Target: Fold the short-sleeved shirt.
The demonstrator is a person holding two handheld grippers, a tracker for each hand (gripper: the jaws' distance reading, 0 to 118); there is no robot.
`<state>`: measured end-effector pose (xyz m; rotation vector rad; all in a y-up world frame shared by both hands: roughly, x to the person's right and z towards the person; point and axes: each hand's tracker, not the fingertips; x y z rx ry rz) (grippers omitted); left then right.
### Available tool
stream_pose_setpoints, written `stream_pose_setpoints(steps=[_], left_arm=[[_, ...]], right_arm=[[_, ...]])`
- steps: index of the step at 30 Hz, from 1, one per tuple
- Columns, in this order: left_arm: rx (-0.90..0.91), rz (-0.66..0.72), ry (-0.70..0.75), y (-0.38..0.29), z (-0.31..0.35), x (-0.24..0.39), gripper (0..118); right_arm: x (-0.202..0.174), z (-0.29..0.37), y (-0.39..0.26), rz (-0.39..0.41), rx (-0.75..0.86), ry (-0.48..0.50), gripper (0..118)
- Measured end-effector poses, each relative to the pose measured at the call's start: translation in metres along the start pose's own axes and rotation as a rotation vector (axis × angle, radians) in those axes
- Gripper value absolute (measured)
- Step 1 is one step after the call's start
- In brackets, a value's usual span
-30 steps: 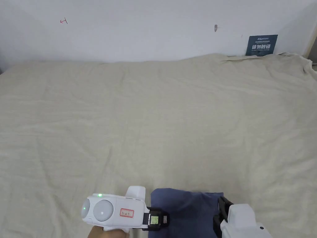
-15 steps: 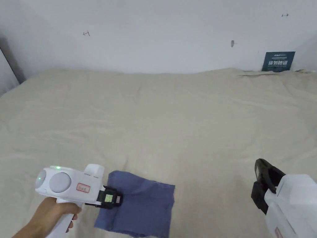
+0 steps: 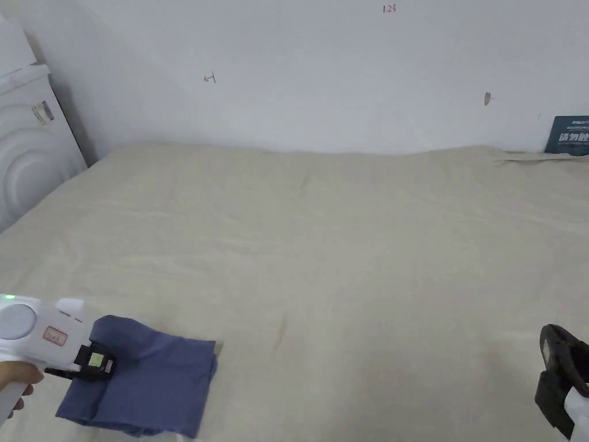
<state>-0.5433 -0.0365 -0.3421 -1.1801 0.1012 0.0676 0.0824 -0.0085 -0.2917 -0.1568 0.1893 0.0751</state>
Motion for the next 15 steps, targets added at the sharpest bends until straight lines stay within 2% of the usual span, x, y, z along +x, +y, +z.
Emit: stream_pose_setpoints(steps=[13, 15], left_arm=[[-0.071, 0.102, 0.146, -0.002, -0.044, -0.03, 24], [-0.072, 0.106, 0.173, -0.005, -0.049, -0.026, 29]], right_arm=[[0.008, -0.01, -0.005, 0.021, -0.038, -0.029, 0], [0.01, -0.009, -0.004, 0.021, -0.042, -0.032, 0]])
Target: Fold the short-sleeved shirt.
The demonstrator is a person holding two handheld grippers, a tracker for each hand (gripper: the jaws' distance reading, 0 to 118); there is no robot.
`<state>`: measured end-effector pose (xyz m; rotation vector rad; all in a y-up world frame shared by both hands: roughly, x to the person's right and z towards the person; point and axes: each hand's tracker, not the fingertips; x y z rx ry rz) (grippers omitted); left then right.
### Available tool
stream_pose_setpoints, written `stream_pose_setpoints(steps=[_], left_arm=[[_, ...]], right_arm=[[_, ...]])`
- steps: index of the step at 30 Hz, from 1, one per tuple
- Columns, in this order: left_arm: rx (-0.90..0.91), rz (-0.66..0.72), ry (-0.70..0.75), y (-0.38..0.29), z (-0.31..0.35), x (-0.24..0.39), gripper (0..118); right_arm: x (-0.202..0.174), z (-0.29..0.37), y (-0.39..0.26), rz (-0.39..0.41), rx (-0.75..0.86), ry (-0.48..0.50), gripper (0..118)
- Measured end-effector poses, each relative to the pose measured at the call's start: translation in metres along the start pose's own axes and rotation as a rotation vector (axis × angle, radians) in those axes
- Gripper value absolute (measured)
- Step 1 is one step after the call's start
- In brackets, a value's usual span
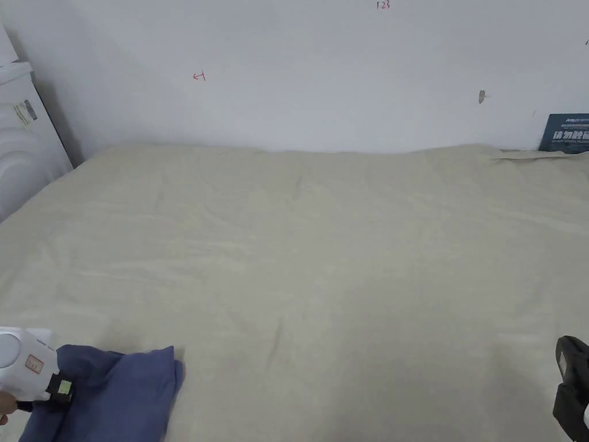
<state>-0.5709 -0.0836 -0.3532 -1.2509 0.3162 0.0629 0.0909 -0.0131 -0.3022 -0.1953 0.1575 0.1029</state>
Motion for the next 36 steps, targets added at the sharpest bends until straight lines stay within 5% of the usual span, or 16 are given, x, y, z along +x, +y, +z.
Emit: stream_pose_setpoints(steps=[7, 15, 32, 36], left_arm=[[0.057, 0.015, 0.153, 0.001, -0.021, -0.005, 116], [0.305, 0.085, 0.166, -0.032, 0.044, 0.031, 116], [1.184, 0.084, 0.003, -0.077, 0.216, 0.121, 118], [1.254, 0.088, -0.013, -0.088, 0.223, 0.148, 118]], right_arm=[[0.013, 0.004, 0.002, -0.013, 0.007, -0.012, 0], [0.023, 0.016, 0.017, -0.033, 0.035, -0.015, 0], [0.043, 0.04, 0.062, -0.012, 0.135, -0.027, 0], [0.049, 0.042, 0.064, -0.01, 0.151, -0.029, 0]])
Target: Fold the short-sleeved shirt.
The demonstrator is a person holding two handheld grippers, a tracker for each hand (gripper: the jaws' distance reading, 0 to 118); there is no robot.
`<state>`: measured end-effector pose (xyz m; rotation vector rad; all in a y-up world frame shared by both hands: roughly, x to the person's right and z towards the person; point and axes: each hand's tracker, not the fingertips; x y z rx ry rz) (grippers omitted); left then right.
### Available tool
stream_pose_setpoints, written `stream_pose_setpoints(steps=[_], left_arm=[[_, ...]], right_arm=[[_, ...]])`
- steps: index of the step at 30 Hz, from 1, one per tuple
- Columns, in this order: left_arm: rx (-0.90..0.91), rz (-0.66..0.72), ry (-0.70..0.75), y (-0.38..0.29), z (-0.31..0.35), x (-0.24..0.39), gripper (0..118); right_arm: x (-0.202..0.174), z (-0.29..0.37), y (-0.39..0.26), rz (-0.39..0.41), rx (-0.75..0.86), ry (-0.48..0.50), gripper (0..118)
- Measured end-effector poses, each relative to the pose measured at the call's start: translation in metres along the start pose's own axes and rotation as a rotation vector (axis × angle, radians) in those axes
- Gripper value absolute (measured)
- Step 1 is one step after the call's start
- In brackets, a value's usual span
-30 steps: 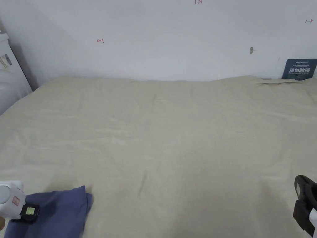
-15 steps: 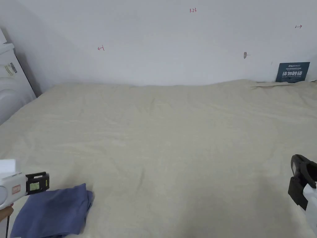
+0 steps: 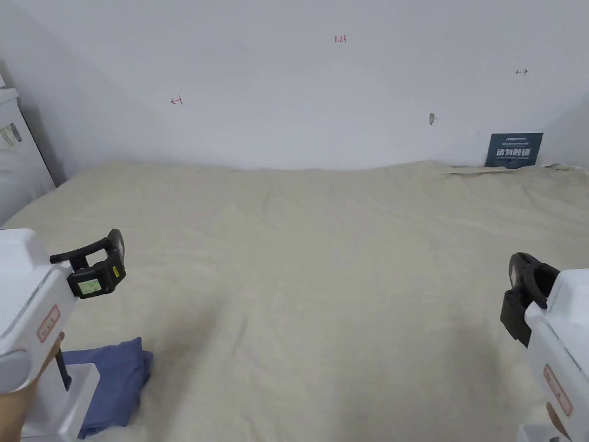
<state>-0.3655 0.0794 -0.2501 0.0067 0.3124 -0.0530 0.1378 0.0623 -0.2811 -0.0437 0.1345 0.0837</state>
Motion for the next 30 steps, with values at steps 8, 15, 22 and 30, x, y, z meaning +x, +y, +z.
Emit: stream_pose_setpoints(steps=[8, 15, 22, 30], left_arm=[[0.084, 0.026, 0.003, -0.035, 0.014, 0.056, 113], [0.126, 0.019, -0.045, -0.051, 0.029, 0.105, 73], [0.083, -0.027, -0.089, -0.057, 0.03, 0.141, 0], [0.096, 0.002, -0.102, -0.059, 0.033, 0.144, 0]], right_arm=[[0.007, 0.004, -0.004, 0.001, 0.017, -0.028, 0], [0.013, 0.006, -0.011, -0.03, 0.008, -0.051, 0], [0.017, 0.006, -0.012, -0.049, 0.016, -0.059, 0], [0.019, 0.009, -0.014, -0.047, 0.016, -0.069, 0]])
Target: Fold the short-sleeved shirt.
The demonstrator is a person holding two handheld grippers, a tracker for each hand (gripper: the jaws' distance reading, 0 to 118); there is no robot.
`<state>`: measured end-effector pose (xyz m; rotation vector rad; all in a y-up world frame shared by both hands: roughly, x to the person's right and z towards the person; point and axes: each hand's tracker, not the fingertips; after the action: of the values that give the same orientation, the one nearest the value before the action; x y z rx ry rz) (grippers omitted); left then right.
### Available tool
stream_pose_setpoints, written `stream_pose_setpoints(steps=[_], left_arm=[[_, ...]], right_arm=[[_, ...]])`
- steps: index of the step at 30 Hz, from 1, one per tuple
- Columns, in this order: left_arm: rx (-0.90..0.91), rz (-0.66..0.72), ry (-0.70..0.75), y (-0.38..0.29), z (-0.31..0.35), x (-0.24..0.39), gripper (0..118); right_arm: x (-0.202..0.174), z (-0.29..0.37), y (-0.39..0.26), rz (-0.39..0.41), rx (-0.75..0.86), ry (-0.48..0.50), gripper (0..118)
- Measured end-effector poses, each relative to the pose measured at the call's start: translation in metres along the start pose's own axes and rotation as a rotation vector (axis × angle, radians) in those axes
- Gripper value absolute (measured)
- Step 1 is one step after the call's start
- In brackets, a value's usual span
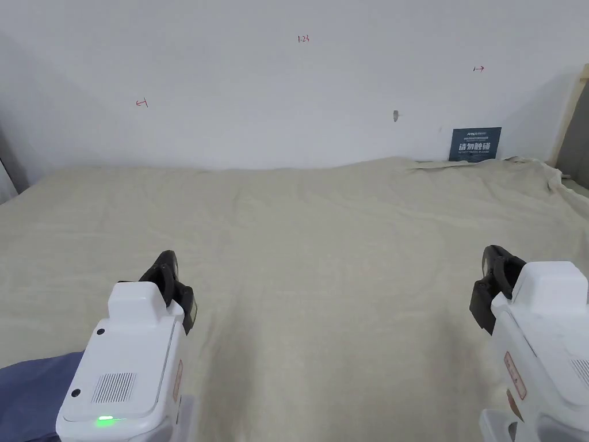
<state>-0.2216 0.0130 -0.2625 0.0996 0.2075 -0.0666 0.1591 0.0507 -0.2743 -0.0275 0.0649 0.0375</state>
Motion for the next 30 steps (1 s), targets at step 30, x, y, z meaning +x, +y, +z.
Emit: stream_pose_setpoints(steps=[30], left_arm=[[-0.01, -0.029, -0.016, -0.0046, 0.0027, 0.0051, 0]], right_arm=[[-0.001, 0.0045, 0.0025, 0.005, 0.003, -0.001, 0]])
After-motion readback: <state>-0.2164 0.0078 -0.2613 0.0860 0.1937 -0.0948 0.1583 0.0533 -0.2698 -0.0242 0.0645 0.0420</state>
